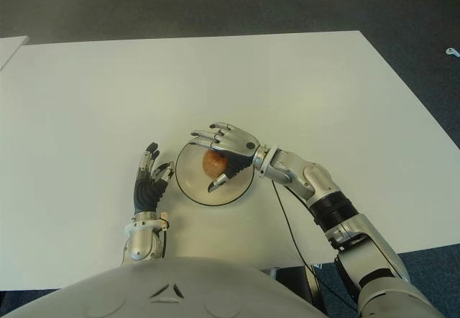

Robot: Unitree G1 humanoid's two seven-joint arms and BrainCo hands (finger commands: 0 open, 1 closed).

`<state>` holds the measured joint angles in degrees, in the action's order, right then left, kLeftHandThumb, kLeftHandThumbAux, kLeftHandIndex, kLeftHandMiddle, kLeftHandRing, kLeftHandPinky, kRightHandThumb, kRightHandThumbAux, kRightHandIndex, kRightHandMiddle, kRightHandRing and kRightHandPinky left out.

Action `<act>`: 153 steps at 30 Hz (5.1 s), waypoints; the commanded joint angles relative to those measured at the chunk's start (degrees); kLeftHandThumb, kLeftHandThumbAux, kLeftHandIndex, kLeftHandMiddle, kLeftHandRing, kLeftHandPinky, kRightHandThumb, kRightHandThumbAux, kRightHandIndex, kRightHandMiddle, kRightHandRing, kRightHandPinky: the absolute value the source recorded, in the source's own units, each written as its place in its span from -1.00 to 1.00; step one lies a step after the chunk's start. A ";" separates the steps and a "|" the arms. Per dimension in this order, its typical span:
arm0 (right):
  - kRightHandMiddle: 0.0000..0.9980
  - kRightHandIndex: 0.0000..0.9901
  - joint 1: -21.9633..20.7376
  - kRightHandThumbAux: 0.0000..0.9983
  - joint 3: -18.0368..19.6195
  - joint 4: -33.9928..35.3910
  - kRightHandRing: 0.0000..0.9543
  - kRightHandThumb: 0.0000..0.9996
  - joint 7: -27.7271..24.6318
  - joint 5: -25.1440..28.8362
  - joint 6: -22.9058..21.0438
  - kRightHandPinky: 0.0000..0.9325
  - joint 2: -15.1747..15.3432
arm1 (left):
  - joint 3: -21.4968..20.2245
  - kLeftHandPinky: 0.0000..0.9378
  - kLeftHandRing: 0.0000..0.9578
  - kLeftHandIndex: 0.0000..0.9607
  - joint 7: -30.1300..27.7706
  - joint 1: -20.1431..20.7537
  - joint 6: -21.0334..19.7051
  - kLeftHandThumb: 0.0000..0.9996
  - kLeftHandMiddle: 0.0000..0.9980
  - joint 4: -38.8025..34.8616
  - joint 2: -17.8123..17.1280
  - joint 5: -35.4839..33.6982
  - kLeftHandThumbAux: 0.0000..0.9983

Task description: Put the apples into the plate.

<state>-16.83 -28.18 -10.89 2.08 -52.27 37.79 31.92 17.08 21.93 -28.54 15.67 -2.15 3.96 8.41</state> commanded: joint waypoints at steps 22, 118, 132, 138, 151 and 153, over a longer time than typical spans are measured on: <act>-1.00 -1.00 -0.51 -0.42 0.38 0.70 -1.00 -0.87 -1.12 0.89 -0.54 -1.00 -0.63 | 1.78 -0.95 -0.97 -0.91 -0.11 -0.33 -1.63 -1.00 -0.92 -1.41 4.85 -1.38 0.49; -1.00 -1.00 -3.75 -0.40 6.91 8.27 -1.00 -0.88 -4.40 8.60 1.54 -1.00 0.61 | 2.40 -0.91 -0.95 -0.88 -0.27 -0.51 -0.71 -1.00 -0.91 -1.26 3.55 1.15 0.41; -1.00 -1.00 0.33 -0.41 4.47 6.35 -1.00 -0.89 -5.12 5.51 0.75 -1.00 0.59 | -0.11 -0.89 -0.93 -0.86 -1.16 3.58 2.12 -1.00 -0.89 5.99 3.29 0.56 0.27; -1.00 -1.00 0.27 -0.41 5.16 7.56 -1.00 -0.87 -6.07 5.05 -0.15 -1.00 0.41 | -0.35 -0.88 -0.94 -0.86 -1.56 3.37 3.73 -1.00 -0.91 7.00 3.20 -0.67 0.33; -1.00 -1.00 -0.28 -0.42 5.31 7.70 -1.00 -0.87 -5.78 4.28 -0.28 -1.00 0.48 | -0.55 -0.94 -0.98 -0.87 -2.78 3.58 4.73 -1.00 -0.93 7.92 3.17 -2.88 0.36; -1.00 -1.00 -0.40 -0.42 5.29 7.64 -1.00 -0.87 -5.88 4.37 -0.28 -1.00 0.46 | -0.58 -0.96 -0.98 -0.87 -2.92 3.72 4.89 -1.00 -0.93 8.03 3.21 -3.09 0.34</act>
<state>-16.26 -23.38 -3.61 -3.85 -47.89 37.81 32.51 16.70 19.84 -27.04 22.55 3.50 3.29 6.43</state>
